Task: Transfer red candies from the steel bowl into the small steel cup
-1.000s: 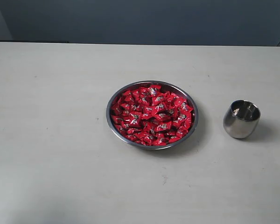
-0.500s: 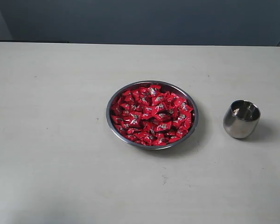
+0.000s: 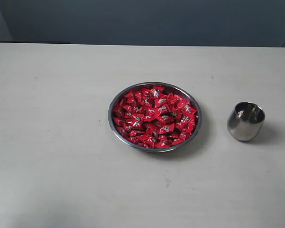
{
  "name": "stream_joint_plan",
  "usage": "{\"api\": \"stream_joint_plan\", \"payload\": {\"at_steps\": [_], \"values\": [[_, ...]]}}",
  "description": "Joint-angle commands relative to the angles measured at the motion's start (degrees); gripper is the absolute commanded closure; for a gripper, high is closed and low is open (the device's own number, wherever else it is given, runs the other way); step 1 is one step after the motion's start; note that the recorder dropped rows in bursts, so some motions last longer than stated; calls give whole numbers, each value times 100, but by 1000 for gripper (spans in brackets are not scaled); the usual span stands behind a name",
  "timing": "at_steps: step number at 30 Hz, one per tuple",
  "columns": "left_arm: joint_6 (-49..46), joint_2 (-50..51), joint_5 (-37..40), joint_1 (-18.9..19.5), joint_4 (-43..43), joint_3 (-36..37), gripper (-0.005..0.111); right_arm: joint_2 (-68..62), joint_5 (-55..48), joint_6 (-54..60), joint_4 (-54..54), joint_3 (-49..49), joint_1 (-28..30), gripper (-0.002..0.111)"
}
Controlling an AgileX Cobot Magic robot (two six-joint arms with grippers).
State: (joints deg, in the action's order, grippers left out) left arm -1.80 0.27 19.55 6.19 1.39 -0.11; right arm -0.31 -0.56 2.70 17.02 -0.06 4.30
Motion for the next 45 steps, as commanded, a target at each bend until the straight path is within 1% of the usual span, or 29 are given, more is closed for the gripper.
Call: {"api": "stream_joint_plan", "payload": {"at_steps": [1,3,5,10,12,16,18,25,27,29,30,32,33,34,35,39,41,45], "values": [[11,-27,-40,-1,17,11,106,31,248,9,37,6,27,109],[11,-27,-40,-1,17,11,106,31,305,9,68,6,27,109],[11,-27,-40,-1,17,11,106,31,305,9,418,6,27,109],[11,-27,-40,-1,17,11,106,31,305,9,2350,6,27,109],[11,-27,-40,-1,17,11,106,31,344,9,2707,6,27,109],[11,-27,-40,-1,17,11,106,31,495,9,2721,6,27,109],[11,-27,-40,-1,17,11,106,31,699,9,2863,6,27,109],[11,-27,-40,-1,17,11,106,31,1197,9,2850,6,27,109],[11,-27,-40,-1,17,11,106,31,1099,9,2768,6,27,109],[11,-27,-40,-1,17,11,106,-45,308,20,1977,-350,27,109],[11,-27,-40,-1,17,11,106,-157,147,20,1823,-509,27,109],[11,-27,-40,-1,17,11,106,-771,-53,30,1235,-1059,27,109],[11,-27,-40,-1,17,11,106,-1410,-253,30,621,-1562,27,109],[11,-27,-40,-1,17,11,106,-1776,-352,30,383,-1784,17,109],[11,-27,-40,-1,17,11,106,-2479,-422,45,148,-2317,-135,109],[11,-27,-40,-1,17,11,106,-3853,-410,493,12,-3359,-758,109],[11,-27,-40,-1,17,11,106,-4828,-401,904,-14,-3936,-1151,109],[11,-27,-40,-1,17,11,106,-5847,-494,1318,-14,-4600,-1588,109]]}}
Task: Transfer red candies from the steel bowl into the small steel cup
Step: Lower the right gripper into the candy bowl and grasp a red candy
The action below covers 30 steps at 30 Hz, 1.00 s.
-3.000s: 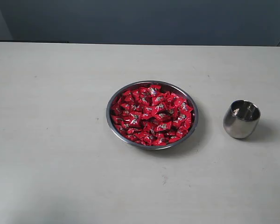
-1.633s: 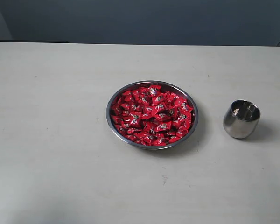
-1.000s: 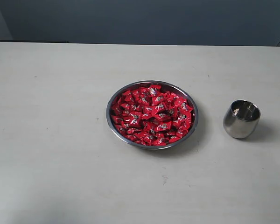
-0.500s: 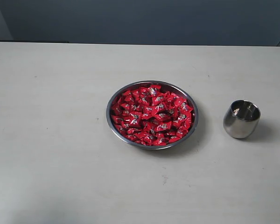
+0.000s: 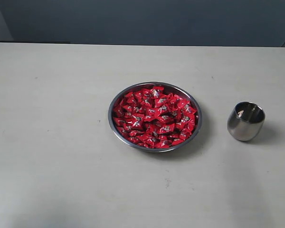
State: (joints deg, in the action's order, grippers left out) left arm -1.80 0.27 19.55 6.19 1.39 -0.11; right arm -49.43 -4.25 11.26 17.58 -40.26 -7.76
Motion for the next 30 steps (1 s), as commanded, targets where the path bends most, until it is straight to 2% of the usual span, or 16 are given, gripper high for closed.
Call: {"api": "stream_joint_plan", "payload": {"at_steps": [1,8,12,15,21,23,28,30], "values": [[11,-27,-40,-1,17,11,106,-1136,-238,578,-70,-698,-470,109],[11,-27,-40,-1,17,11,106,-2737,-1631,947,89,-1624,-871,109],[11,-27,-40,-1,17,11,106,-3434,-2165,1633,906,-1916,-1251,109],[11,-27,-40,-1,17,11,106,-3902,-2340,2063,1399,-2054,-1589,109],[11,-27,-40,-1,17,11,106,-4765,-2515,2163,1404,-2219,-1977,108],[11,-27,-40,-1,17,11,106,-4977,-2623,2163,1491,-2281,-1975,101],[11,-27,-40,-1,17,11,106,-5397,-2962,2107,1858,-2570,-1975,69],[11,-27,-40,-1,17,11,106,-5519,-3194,2107,2047,-2742,-1975,66]]}}
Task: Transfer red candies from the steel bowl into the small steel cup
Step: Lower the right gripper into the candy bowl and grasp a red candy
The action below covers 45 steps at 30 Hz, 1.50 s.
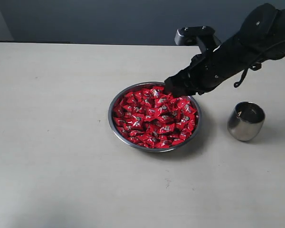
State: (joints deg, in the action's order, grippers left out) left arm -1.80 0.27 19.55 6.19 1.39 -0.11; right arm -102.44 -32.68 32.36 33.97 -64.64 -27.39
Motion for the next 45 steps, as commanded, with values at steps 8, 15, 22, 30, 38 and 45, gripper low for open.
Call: {"api": "stream_joint_plan", "payload": {"at_steps": [8,15,22,30,38,45], "values": [[11,-27,-40,-1,17,11,106,-708,-647,-108,328,-884,-245,66],[11,-27,-40,-1,17,11,106,-956,-554,-556,-407,-952,-327,66],[11,-27,-40,-1,17,11,106,-1176,-541,-715,-558,-952,-355,66],[11,-27,-40,-1,17,11,106,-1337,-379,-715,-519,-952,-413,66],[11,-27,-40,-1,17,11,106,-1383,-251,-715,-555,-952,-413,66],[11,-27,-40,-1,17,11,106,-1646,-283,-715,-486,-1063,-413,66]]}}
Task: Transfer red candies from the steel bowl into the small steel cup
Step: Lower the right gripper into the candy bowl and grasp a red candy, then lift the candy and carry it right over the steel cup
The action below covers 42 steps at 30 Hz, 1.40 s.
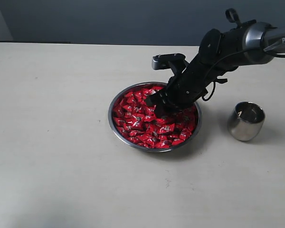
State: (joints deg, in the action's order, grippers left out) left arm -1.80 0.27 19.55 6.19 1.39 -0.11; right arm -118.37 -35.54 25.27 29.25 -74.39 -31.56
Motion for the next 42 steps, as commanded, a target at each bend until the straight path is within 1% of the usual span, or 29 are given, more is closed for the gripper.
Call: {"api": "stream_joint_plan", "payload": {"at_steps": [1,3,5,6,8,11,13,14,18,27,29,34,38,42], "values": [[11,-27,-40,-1,17,11,106,-52,-103,-6,-14,-198,4,66],[11,-27,-40,-1,17,11,106,-52,-211,-6,-37,-310,4,67],[11,-27,-40,-1,17,11,106,-52,-211,-6,-79,-309,4,78],[11,-27,-40,-1,17,11,106,-52,-222,-6,-127,-309,4,88],[11,-27,-40,-1,17,11,106,-52,-233,-6,-188,-309,4,99],[11,-27,-40,-1,17,11,106,-52,-310,-6,-196,-309,4,98],[11,-27,-40,-1,17,11,106,-52,-310,-6,-196,-309,4,103],[11,-27,-40,-1,17,11,106,-52,-310,-6,-210,-309,4,109],[11,-27,-40,-1,17,11,106,-24,-310,-6,-225,-309,4,109],[11,-27,-40,-1,17,11,106,499,-492,-6,-397,-471,4,109],[11,-27,-40,-1,17,11,106,571,-492,-332,-706,-471,4,109],[11,-27,-40,-1,17,11,106,972,-624,-1346,-1959,-471,14,109],[11,-27,-40,-1,17,11,106,1441,-635,-1690,-2304,-471,14,109],[11,-27,-40,-1,17,11,106,1910,-838,-2654,-3417,-461,25,109]]}}
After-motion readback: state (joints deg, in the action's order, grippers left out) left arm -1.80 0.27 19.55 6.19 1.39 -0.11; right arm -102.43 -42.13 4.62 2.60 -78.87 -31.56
